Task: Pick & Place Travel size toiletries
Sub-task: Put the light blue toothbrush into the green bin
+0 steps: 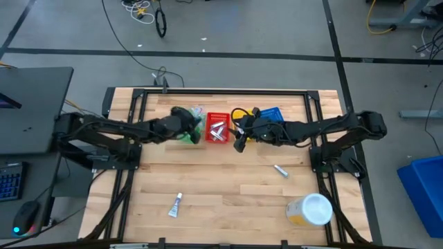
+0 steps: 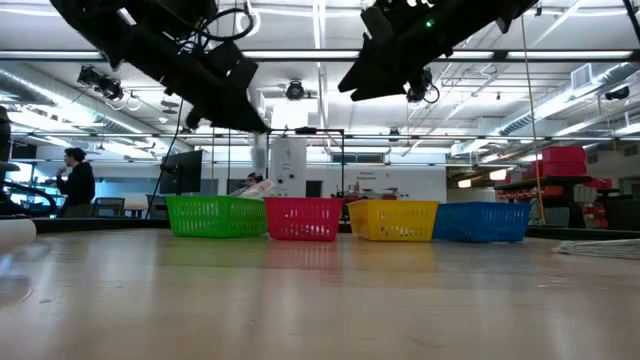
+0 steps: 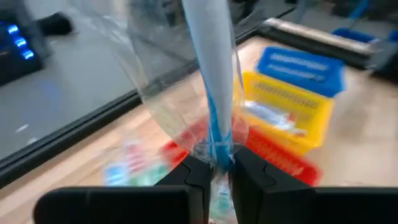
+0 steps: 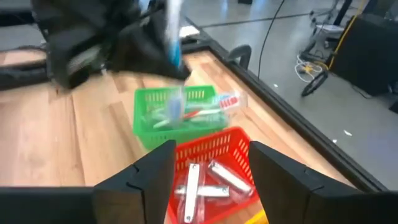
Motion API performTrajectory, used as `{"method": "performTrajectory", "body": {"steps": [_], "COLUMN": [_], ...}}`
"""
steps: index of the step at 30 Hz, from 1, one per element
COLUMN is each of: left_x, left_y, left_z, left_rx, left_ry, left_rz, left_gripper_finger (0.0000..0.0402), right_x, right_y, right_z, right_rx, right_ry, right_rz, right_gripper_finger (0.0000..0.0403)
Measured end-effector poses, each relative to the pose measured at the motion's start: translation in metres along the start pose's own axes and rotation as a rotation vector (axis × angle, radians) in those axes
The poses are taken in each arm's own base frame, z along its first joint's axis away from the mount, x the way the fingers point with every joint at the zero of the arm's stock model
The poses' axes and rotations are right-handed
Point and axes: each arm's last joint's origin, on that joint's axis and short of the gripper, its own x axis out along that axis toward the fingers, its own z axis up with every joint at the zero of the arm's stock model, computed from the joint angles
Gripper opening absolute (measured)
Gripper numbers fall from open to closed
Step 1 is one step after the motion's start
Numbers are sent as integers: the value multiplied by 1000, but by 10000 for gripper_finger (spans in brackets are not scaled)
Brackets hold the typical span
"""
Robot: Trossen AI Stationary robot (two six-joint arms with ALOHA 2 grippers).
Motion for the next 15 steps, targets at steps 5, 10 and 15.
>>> {"method": "performTrajectory", "body": {"steps": [5,10,15], "left_x": [-3,1,3], "left_y": [30,50,54], "left_z": [-2,-14,-22], "left_rx": [-68,-144,-165], "left_ry": [137,315,415], "left_rz": [75,96,71], "left_gripper_finger": [31,35,57], "right_x": [0,0,0], "right_y": [0,0,0], "right_z": [0,0,0], "right_rx": [-3,-3,-3], "right_ry": [3,3,1], "right_rz": [0,-2,-2], "right_gripper_finger": [218,211,199]}}
